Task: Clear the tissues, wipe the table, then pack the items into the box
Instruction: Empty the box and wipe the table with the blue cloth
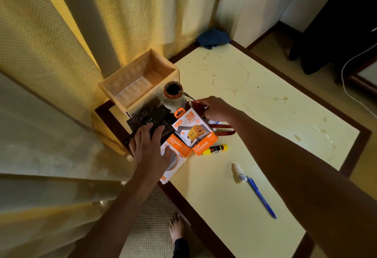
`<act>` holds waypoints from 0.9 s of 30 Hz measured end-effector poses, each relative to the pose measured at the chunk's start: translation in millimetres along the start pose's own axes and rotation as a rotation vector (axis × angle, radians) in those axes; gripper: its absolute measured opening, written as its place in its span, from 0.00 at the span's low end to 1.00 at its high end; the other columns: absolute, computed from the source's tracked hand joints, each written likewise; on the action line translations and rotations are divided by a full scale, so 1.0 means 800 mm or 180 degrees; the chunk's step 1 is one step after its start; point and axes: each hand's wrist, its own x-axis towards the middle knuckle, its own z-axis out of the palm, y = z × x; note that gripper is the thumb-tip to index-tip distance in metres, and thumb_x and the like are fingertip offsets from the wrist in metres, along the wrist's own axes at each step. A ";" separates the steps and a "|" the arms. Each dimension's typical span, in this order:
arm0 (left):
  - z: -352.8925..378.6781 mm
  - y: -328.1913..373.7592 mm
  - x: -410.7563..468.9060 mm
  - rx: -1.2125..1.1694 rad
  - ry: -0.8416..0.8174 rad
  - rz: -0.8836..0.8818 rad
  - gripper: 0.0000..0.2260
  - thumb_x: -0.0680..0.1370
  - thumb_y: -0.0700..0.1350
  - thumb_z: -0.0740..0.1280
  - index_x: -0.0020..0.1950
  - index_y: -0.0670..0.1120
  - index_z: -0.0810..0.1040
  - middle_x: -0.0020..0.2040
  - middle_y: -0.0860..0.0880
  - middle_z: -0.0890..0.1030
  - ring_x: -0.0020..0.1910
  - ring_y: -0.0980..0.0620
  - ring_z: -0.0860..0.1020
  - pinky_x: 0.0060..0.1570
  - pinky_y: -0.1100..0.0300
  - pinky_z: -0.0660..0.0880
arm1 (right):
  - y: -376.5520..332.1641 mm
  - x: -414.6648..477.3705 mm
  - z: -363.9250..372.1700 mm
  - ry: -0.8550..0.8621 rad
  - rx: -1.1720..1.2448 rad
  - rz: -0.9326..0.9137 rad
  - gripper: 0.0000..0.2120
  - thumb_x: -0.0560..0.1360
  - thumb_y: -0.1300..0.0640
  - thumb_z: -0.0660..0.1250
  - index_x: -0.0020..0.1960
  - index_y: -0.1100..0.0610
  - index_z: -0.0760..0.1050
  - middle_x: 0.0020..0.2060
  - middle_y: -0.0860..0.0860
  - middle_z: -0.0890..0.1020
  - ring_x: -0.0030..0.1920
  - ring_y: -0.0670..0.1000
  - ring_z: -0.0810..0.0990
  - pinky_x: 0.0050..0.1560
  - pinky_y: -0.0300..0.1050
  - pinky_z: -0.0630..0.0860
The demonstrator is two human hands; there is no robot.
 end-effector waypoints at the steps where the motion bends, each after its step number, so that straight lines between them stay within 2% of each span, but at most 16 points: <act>1: 0.002 0.005 0.000 -0.0030 -0.0006 0.0018 0.28 0.72 0.47 0.77 0.72 0.45 0.76 0.72 0.42 0.71 0.73 0.39 0.68 0.69 0.36 0.65 | -0.001 0.000 0.000 0.0022 -0.0031 -0.0053 0.23 0.78 0.63 0.62 0.71 0.49 0.77 0.63 0.56 0.82 0.63 0.59 0.79 0.51 0.42 0.68; 5: 0.005 0.014 0.001 -0.0190 -0.0018 0.0019 0.26 0.73 0.46 0.76 0.71 0.46 0.76 0.73 0.43 0.71 0.74 0.41 0.66 0.71 0.36 0.63 | 0.000 0.000 -0.005 0.0335 -0.0096 -0.0023 0.13 0.79 0.59 0.64 0.61 0.53 0.82 0.57 0.54 0.85 0.58 0.58 0.81 0.49 0.44 0.70; 9: 0.000 0.018 0.002 -0.0293 0.0058 0.0013 0.24 0.75 0.45 0.74 0.70 0.47 0.77 0.73 0.44 0.71 0.74 0.42 0.66 0.71 0.38 0.61 | 0.005 -0.013 -0.021 0.0465 0.0053 0.0060 0.15 0.81 0.57 0.64 0.66 0.51 0.80 0.62 0.51 0.83 0.62 0.56 0.81 0.59 0.46 0.76; 11: -0.004 0.024 0.001 -0.0408 0.0189 0.0080 0.22 0.75 0.44 0.72 0.69 0.47 0.78 0.70 0.45 0.73 0.71 0.43 0.68 0.70 0.39 0.63 | 0.009 -0.030 -0.029 0.0608 0.0264 0.0092 0.19 0.80 0.62 0.62 0.69 0.54 0.78 0.66 0.52 0.81 0.66 0.55 0.79 0.64 0.46 0.75; 13: -0.009 0.037 -0.004 -0.0597 0.0242 0.0165 0.20 0.75 0.42 0.73 0.67 0.47 0.78 0.67 0.47 0.75 0.68 0.45 0.70 0.67 0.44 0.64 | 0.016 -0.062 -0.032 0.0820 0.0564 0.0103 0.21 0.78 0.65 0.62 0.69 0.54 0.78 0.64 0.51 0.82 0.63 0.51 0.81 0.61 0.40 0.74; 15: -0.009 0.056 -0.012 -0.0841 0.0285 0.0351 0.18 0.74 0.40 0.72 0.64 0.48 0.78 0.63 0.49 0.76 0.64 0.46 0.72 0.63 0.50 0.65 | 0.028 -0.104 -0.025 0.0971 0.0622 0.0099 0.19 0.77 0.66 0.63 0.64 0.54 0.80 0.59 0.49 0.85 0.57 0.49 0.83 0.56 0.37 0.73; 18: -0.003 0.089 -0.034 -0.1316 0.0237 0.0787 0.15 0.74 0.39 0.69 0.61 0.46 0.79 0.58 0.50 0.75 0.59 0.47 0.75 0.59 0.56 0.72 | 0.061 -0.169 0.016 0.1041 0.0475 0.0290 0.11 0.76 0.63 0.68 0.56 0.54 0.82 0.50 0.50 0.86 0.49 0.52 0.84 0.51 0.41 0.76; 20: 0.010 0.115 -0.051 -0.1575 -0.0127 0.1094 0.16 0.75 0.36 0.70 0.62 0.45 0.79 0.58 0.49 0.75 0.59 0.50 0.75 0.59 0.62 0.71 | 0.088 -0.212 0.053 0.0928 0.0424 0.0672 0.07 0.76 0.57 0.73 0.54 0.52 0.81 0.46 0.48 0.84 0.47 0.52 0.83 0.51 0.45 0.78; 21: 0.020 0.127 -0.057 -0.1553 -0.0339 0.1264 0.17 0.75 0.34 0.69 0.63 0.44 0.78 0.59 0.48 0.75 0.59 0.50 0.75 0.59 0.63 0.70 | 0.098 -0.229 0.072 0.0802 0.0419 0.0911 0.09 0.75 0.53 0.74 0.55 0.51 0.81 0.46 0.48 0.83 0.48 0.51 0.82 0.51 0.45 0.77; 24: 0.061 0.160 -0.063 -0.0680 -0.1124 0.1591 0.27 0.76 0.34 0.68 0.75 0.43 0.69 0.68 0.43 0.71 0.66 0.44 0.71 0.63 0.52 0.73 | 0.120 -0.255 0.122 0.0641 0.0258 0.1289 0.18 0.72 0.44 0.76 0.58 0.51 0.80 0.49 0.49 0.83 0.52 0.52 0.80 0.51 0.46 0.75; 27: 0.086 0.182 -0.053 0.0609 -0.1454 0.1642 0.38 0.76 0.36 0.70 0.81 0.39 0.55 0.74 0.37 0.65 0.70 0.39 0.68 0.67 0.51 0.71 | 0.123 -0.253 0.141 0.0710 0.0220 0.1169 0.19 0.72 0.44 0.76 0.59 0.52 0.80 0.49 0.51 0.84 0.54 0.55 0.79 0.52 0.48 0.76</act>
